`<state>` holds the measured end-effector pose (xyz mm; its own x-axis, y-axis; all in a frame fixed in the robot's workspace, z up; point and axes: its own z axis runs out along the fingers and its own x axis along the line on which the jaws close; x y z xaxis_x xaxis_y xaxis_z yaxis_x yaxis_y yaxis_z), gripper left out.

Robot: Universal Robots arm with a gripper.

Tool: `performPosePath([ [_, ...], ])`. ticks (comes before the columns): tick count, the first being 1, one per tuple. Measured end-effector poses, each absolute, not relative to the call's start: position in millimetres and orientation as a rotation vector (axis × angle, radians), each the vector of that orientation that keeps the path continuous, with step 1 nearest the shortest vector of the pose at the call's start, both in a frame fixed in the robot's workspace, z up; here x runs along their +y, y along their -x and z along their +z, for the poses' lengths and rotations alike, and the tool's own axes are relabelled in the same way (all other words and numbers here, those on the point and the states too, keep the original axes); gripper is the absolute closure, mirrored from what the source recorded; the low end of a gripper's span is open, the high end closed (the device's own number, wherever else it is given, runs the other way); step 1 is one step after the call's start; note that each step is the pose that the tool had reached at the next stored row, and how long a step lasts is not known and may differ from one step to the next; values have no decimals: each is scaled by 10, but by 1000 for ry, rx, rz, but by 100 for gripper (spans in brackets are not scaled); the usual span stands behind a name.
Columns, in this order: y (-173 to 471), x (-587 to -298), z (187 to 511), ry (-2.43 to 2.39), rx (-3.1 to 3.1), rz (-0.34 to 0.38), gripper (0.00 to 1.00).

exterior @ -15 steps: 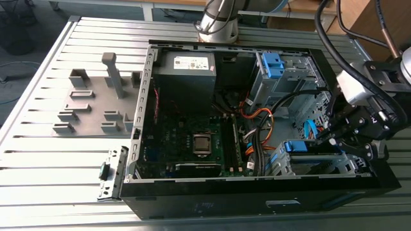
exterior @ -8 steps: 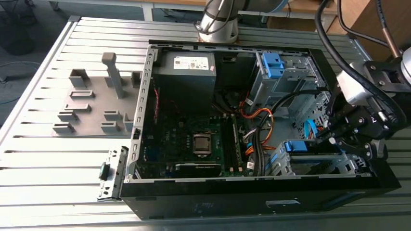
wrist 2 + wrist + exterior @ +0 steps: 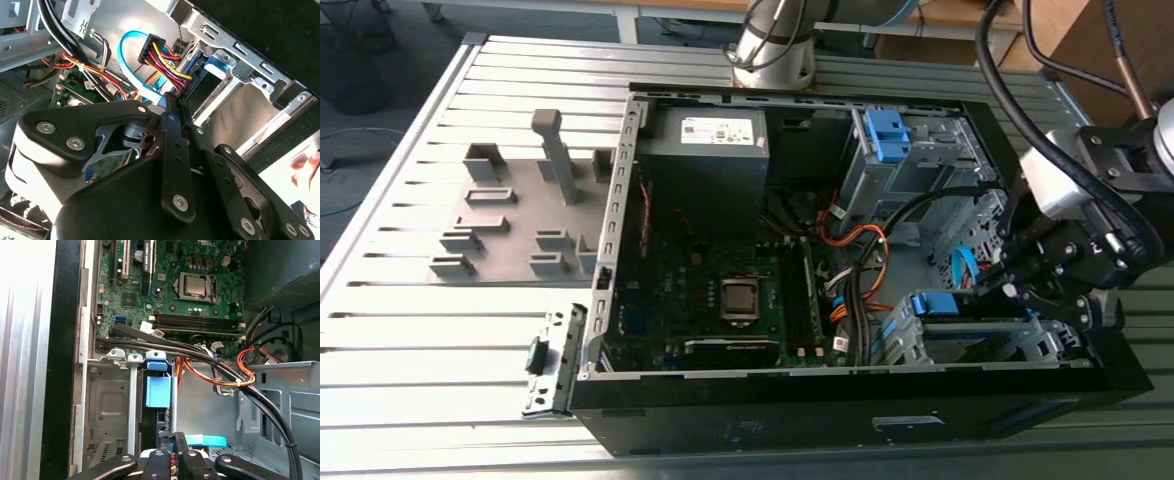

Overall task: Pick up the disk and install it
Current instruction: 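Insert the second disk wire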

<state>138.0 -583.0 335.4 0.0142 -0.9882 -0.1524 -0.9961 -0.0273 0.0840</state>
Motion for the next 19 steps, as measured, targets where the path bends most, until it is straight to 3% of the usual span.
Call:
performPosePath([
  [19,-1380,-5842,3274,2205,2160,265,84],
])
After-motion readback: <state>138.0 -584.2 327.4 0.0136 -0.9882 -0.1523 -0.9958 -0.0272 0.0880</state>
